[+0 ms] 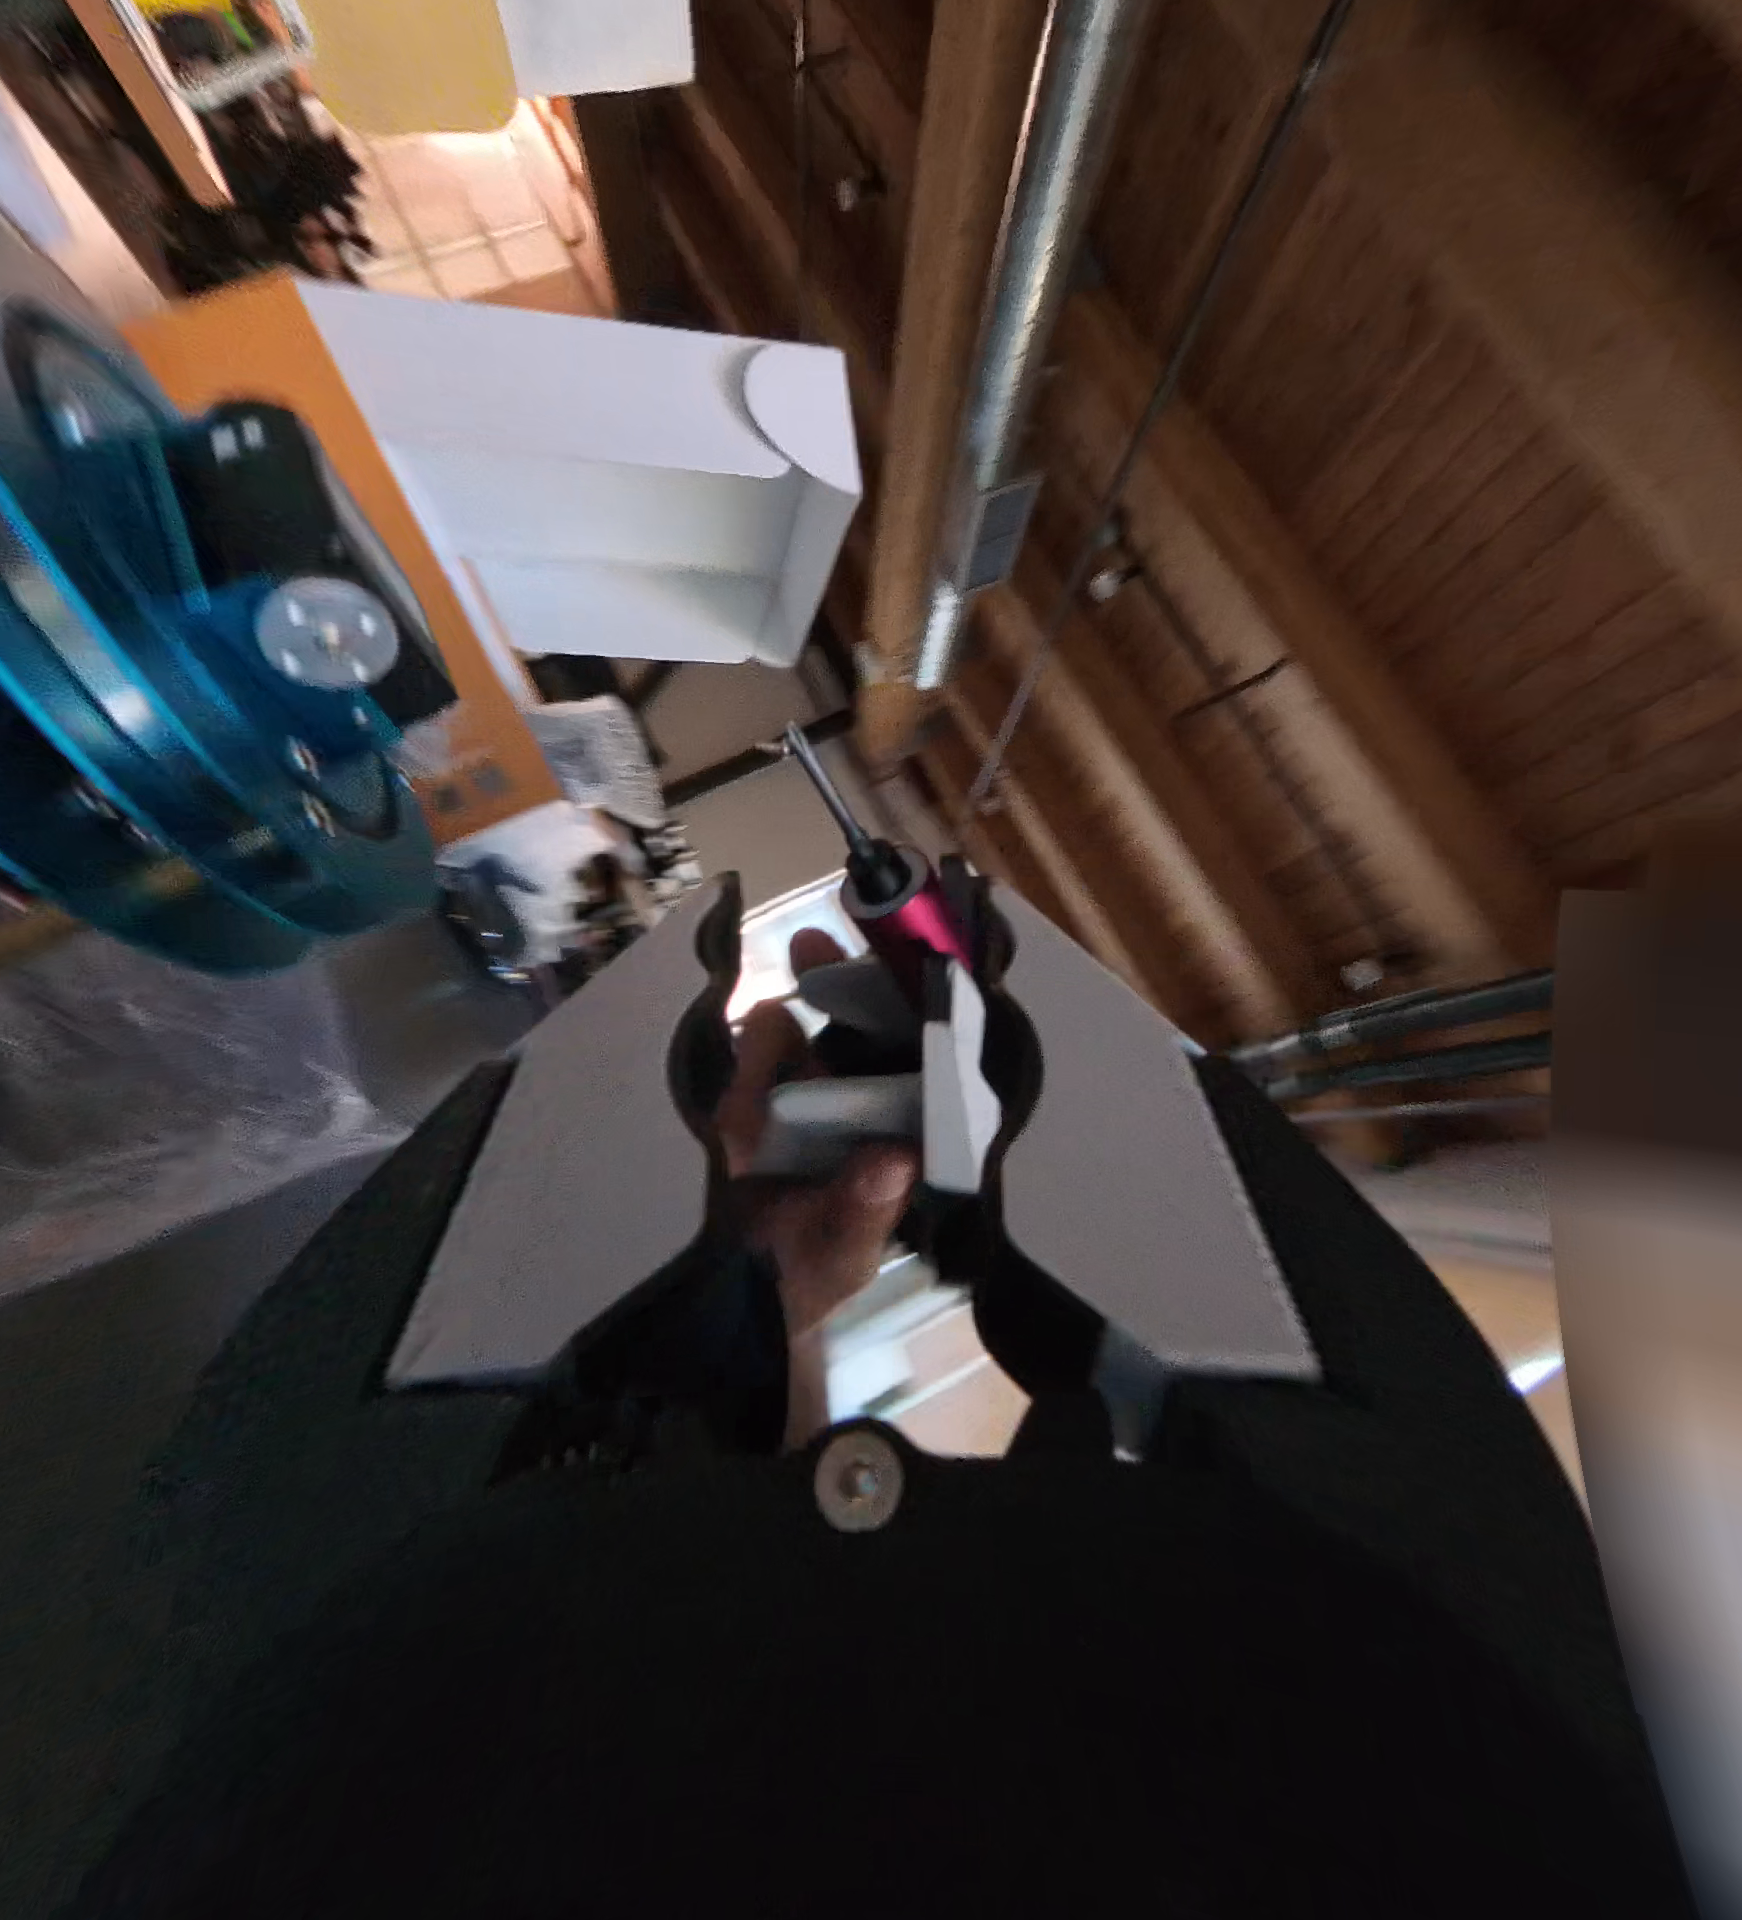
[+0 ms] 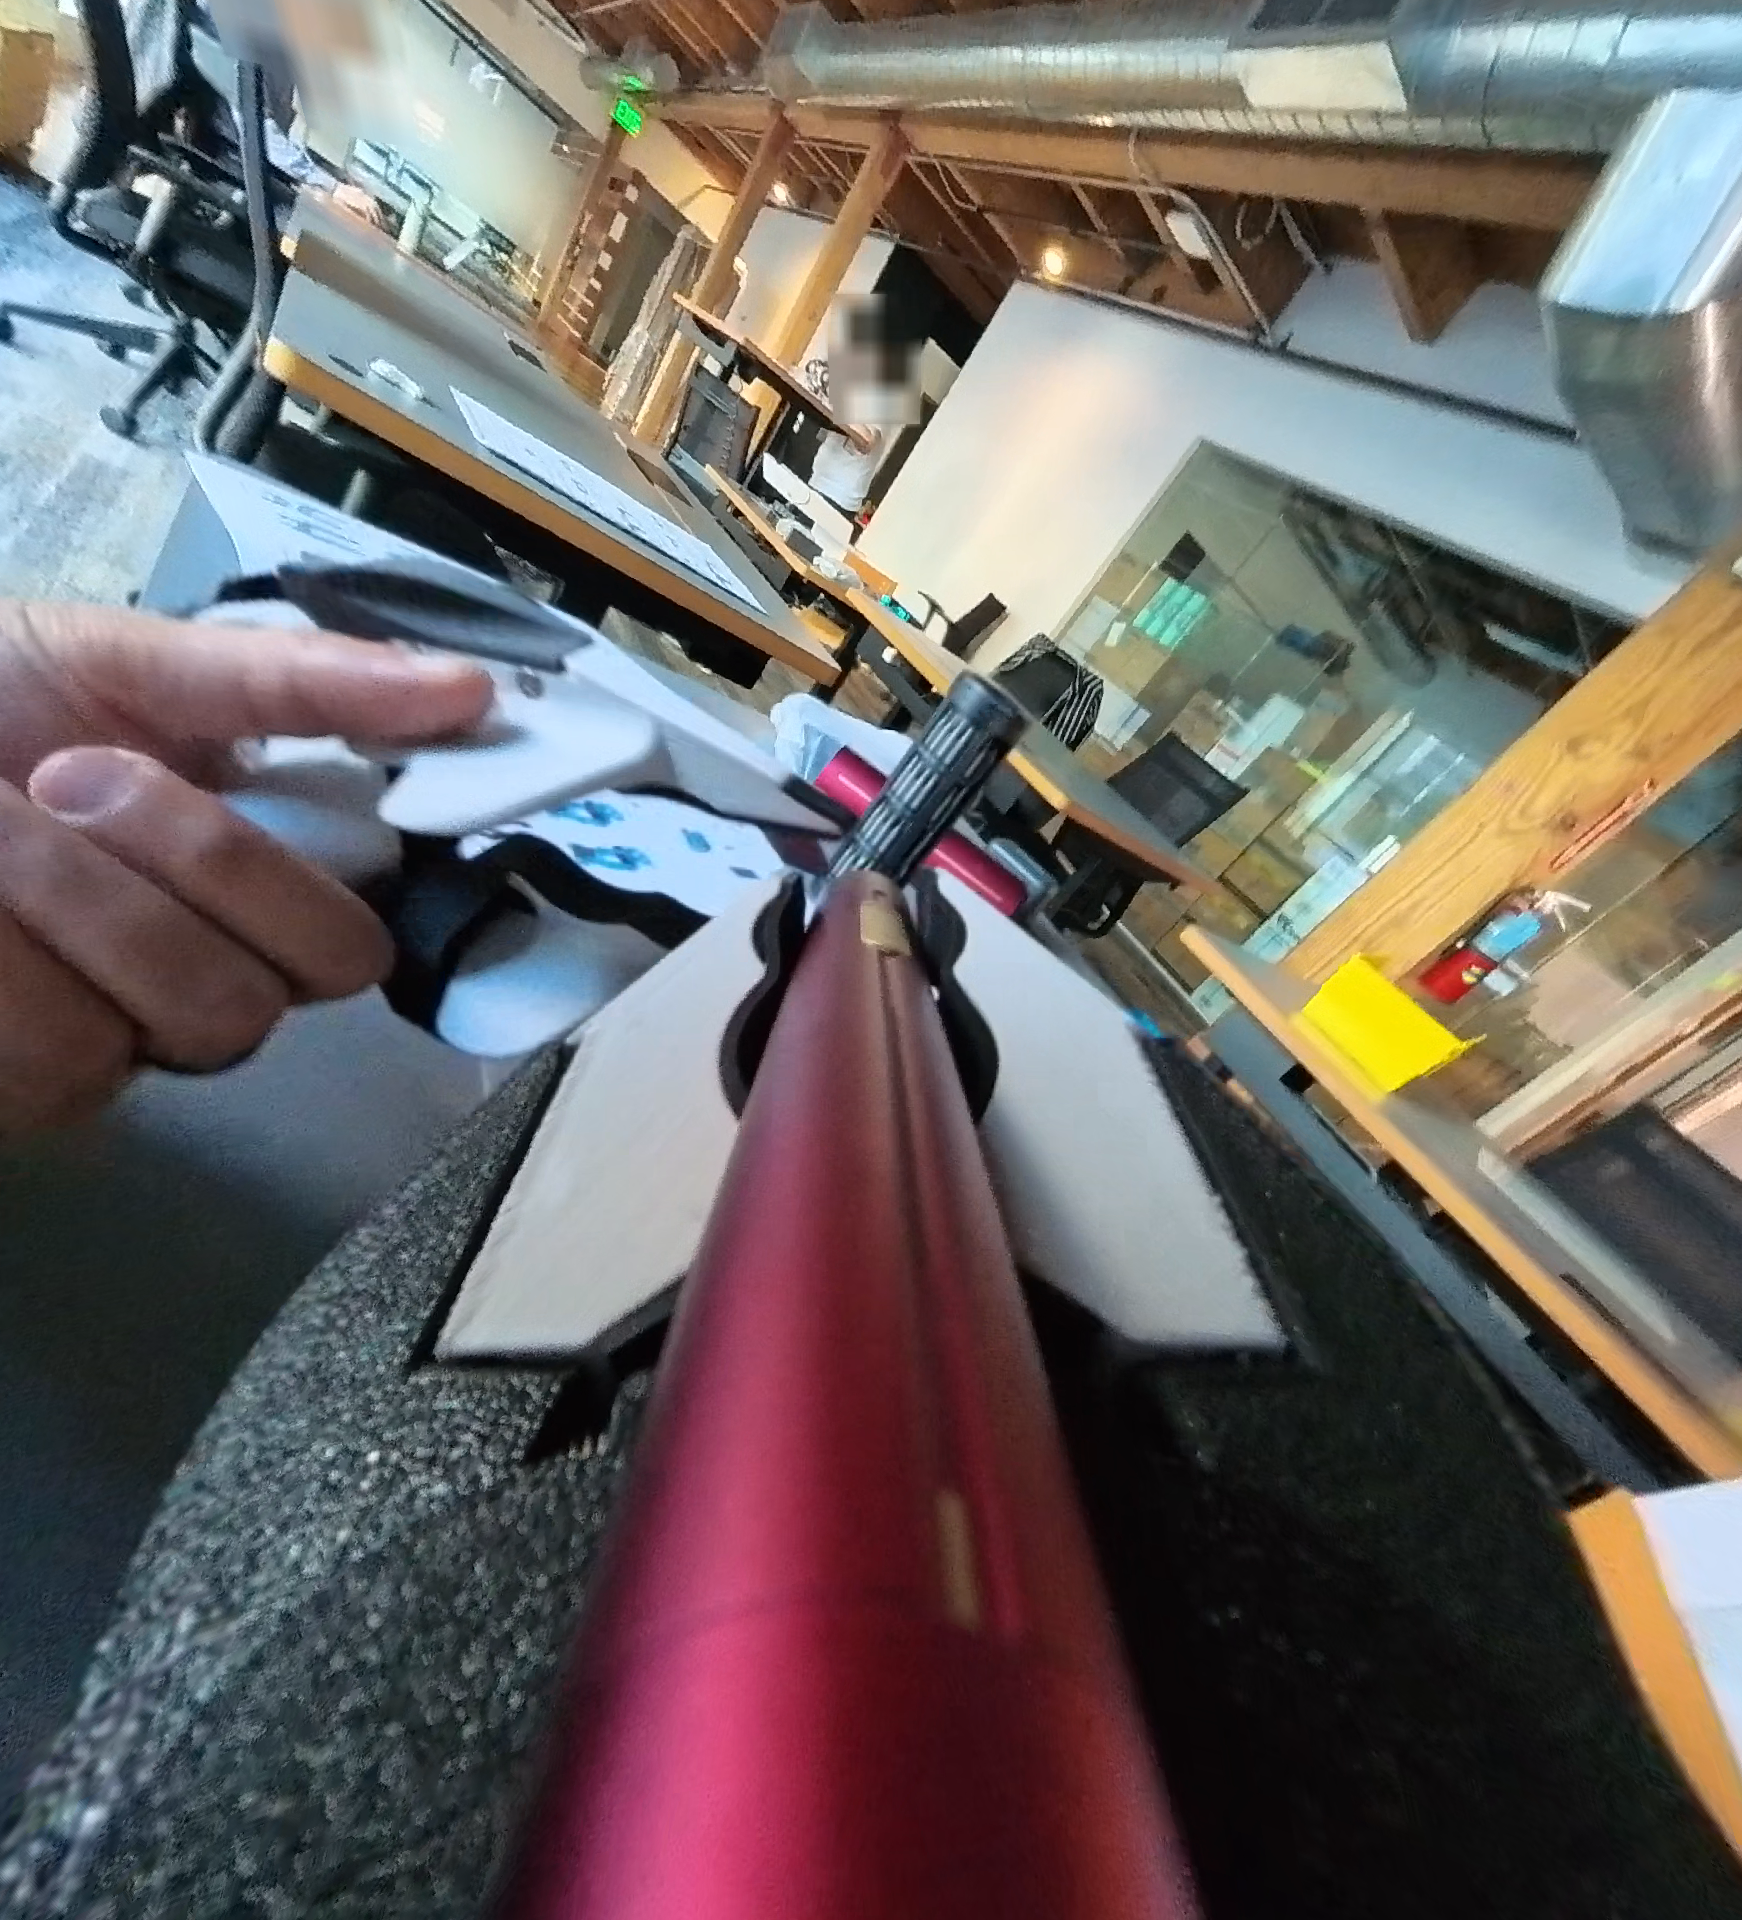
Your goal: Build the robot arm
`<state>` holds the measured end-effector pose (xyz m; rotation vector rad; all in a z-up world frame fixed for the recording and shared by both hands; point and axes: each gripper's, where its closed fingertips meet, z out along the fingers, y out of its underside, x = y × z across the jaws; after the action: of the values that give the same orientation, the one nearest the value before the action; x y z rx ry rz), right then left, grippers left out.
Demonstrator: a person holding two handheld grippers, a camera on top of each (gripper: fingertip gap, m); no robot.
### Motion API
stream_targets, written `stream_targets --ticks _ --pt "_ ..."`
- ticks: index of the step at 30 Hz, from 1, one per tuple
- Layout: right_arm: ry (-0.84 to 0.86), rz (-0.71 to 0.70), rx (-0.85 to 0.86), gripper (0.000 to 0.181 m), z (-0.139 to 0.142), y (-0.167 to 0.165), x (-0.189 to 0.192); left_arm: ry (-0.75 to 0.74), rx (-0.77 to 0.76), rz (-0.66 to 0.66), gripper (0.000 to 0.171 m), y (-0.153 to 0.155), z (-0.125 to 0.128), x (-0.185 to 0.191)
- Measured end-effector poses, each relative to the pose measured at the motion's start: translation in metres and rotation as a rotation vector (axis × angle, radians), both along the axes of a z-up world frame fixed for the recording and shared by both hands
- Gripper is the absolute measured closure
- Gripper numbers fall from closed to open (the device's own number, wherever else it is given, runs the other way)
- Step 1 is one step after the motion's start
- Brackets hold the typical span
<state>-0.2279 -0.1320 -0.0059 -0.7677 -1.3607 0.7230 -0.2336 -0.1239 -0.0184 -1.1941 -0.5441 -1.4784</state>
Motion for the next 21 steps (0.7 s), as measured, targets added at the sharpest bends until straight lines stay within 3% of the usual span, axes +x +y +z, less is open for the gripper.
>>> stream_targets --ticks 2,5,8,11,12,14,17,21 --pt "0.005 0.034 -0.005 0.16 0.007 0.009 0.005 0.245 -0.017 0.045 0.125 -0.005 0.001 -0.003" --pt "0.016 0.109 0.014 0.16 0.005 0.019 0.008 0.794 -0.032 0.166 0.129 -0.005 -0.008 -0.024" --pt "0.042 0.129 0.072 0.16 -0.008 0.026 0.008 1.437 0.087 0.365 0.13 0.014 -0.01 -0.066" --pt "0.021 0.116 0.269 0.16 -0.031 0.022 0.007 1.822 0.324 0.418 0.132 0.032 -0.011 -0.075" --pt "0.014 0.115 0.363 0.161 -0.038 0.019 0.006 1.846 0.349 0.469 0.142 0.042 -0.01 -0.083" --pt "-0.012 0.107 0.494 0.161 -0.052 0.02 0.005 1.789 0.321 0.385 0.145 0.067 -0.022 -0.093" --pt "-0.015 0.103 0.672 0.161 -0.065 0.026 0.004 1.499 0.223 0.129 0.133 0.094 -0.039 -0.095" --pt "-0.036 0.106 0.818 0.16 -0.073 0.024 0.004 1.113 0.217 -0.096 0.123 0.097 -0.031 -0.088"
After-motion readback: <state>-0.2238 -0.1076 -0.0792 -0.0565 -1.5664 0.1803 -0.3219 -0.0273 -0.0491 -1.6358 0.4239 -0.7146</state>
